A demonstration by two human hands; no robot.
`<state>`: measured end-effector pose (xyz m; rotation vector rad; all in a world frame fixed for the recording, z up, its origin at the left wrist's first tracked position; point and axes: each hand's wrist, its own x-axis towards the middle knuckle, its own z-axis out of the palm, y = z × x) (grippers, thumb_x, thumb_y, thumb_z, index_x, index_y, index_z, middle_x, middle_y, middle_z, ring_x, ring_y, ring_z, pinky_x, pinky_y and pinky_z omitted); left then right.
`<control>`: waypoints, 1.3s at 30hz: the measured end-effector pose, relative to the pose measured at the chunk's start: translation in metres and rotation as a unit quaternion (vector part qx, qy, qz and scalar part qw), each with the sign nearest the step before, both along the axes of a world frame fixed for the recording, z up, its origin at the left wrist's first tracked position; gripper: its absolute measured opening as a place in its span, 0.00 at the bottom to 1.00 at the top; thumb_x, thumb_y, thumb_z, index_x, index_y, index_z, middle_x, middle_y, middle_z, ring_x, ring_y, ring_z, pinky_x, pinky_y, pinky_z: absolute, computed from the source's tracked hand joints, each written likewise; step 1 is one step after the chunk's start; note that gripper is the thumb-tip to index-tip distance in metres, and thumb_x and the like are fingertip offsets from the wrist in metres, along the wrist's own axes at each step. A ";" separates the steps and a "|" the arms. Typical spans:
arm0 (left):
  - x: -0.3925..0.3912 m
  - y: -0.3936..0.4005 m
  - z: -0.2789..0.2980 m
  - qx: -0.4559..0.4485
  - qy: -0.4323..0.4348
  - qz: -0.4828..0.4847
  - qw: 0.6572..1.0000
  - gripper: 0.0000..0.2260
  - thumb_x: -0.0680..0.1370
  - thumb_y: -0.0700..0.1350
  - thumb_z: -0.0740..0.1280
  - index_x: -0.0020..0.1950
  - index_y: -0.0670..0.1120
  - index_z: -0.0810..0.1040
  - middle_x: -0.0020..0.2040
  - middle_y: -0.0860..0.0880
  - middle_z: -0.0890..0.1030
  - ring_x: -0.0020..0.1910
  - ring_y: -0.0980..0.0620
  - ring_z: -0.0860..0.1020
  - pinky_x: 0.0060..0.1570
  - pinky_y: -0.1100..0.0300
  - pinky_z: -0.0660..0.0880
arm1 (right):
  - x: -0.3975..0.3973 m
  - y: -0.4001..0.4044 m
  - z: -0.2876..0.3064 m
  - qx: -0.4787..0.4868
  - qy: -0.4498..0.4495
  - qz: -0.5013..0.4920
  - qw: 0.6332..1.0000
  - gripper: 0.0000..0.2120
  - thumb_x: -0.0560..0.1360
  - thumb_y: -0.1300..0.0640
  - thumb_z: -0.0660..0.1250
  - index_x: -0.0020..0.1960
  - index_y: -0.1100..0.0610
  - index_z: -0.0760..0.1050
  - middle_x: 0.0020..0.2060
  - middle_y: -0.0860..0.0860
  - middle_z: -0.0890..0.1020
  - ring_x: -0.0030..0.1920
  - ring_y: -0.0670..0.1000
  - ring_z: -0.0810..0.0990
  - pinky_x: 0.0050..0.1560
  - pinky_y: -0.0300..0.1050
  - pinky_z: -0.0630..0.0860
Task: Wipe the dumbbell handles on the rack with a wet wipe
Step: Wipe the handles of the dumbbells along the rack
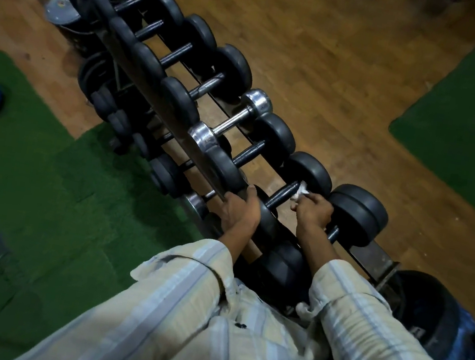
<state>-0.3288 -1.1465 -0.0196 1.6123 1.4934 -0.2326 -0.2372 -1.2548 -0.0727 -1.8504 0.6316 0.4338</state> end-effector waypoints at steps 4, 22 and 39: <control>-0.006 -0.001 0.003 -0.010 -0.005 -0.039 0.999 0.30 0.81 0.66 0.57 0.71 0.42 0.67 0.69 0.39 0.74 0.67 0.37 0.74 0.62 0.47 0.70 | -0.002 0.000 0.000 0.053 0.138 0.044 0.988 0.11 0.72 0.71 0.69 0.37 0.57 0.77 0.23 0.52 0.74 0.20 0.48 0.68 0.24 0.37 0.64; -0.057 -0.029 0.036 0.017 -0.100 -0.158 0.982 0.27 0.78 0.53 0.66 0.71 0.40 0.63 0.68 0.39 0.69 0.64 0.34 0.74 0.60 0.42 0.74 | -0.067 -0.045 0.096 0.150 0.017 0.012 0.989 0.12 0.78 0.69 0.65 0.57 0.58 0.79 0.33 0.56 0.83 0.24 0.45 0.77 0.23 0.36 0.67; -0.093 -0.075 0.024 -0.030 -0.139 -0.436 0.889 0.30 0.80 0.48 0.63 0.79 0.39 0.60 0.78 0.39 0.63 0.75 0.38 0.66 0.72 0.48 0.65 | -0.131 -0.100 0.090 0.018 -0.091 -0.046 0.995 0.04 0.78 0.63 0.72 0.53 0.60 0.82 0.50 0.59 0.86 0.49 0.55 0.87 0.52 0.49 0.84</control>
